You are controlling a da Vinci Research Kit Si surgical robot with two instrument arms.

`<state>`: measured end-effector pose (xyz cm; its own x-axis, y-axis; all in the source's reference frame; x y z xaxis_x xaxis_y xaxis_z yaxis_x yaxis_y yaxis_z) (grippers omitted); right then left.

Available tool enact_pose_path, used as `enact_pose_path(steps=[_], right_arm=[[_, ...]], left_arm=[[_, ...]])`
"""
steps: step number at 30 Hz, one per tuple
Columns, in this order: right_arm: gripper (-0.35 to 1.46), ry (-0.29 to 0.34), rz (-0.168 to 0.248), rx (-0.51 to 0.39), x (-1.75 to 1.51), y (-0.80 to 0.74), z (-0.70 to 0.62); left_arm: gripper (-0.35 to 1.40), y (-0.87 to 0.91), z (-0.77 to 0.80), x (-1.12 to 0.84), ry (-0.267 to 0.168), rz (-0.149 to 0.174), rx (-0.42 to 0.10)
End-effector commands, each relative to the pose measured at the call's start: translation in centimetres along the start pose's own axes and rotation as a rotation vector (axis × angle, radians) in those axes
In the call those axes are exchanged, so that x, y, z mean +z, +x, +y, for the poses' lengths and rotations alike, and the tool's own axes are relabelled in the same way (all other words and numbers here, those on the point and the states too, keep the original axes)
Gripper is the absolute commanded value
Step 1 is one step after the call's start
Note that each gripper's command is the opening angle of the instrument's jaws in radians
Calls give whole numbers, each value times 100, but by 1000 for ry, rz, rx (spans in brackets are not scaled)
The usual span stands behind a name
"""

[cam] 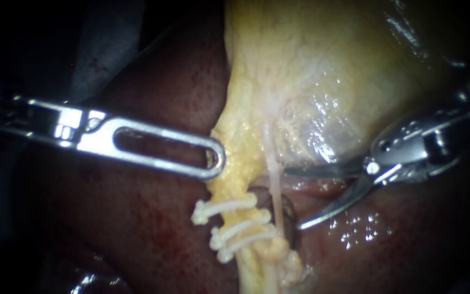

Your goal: Go to the cutting position left tube

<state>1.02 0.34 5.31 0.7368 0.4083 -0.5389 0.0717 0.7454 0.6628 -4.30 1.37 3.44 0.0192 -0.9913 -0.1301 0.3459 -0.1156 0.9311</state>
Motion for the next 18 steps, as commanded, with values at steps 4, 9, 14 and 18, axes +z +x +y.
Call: enact_pose_path(steps=[4,9,14,18], right_arm=[[105,14,-22,11,16,2,4],[103,35,-40,21,30,8,8],[101,53,-49,26,39,13,9],[101,60,-56,34,44,13,9]], left_arm=[[-35,0,-2,-2,-1,-1,0],[-35,0,-2,-2,-1,-1,0],[-35,1,-3,-2,0,-1,0],[-35,1,-3,-3,-1,-1,-1]])
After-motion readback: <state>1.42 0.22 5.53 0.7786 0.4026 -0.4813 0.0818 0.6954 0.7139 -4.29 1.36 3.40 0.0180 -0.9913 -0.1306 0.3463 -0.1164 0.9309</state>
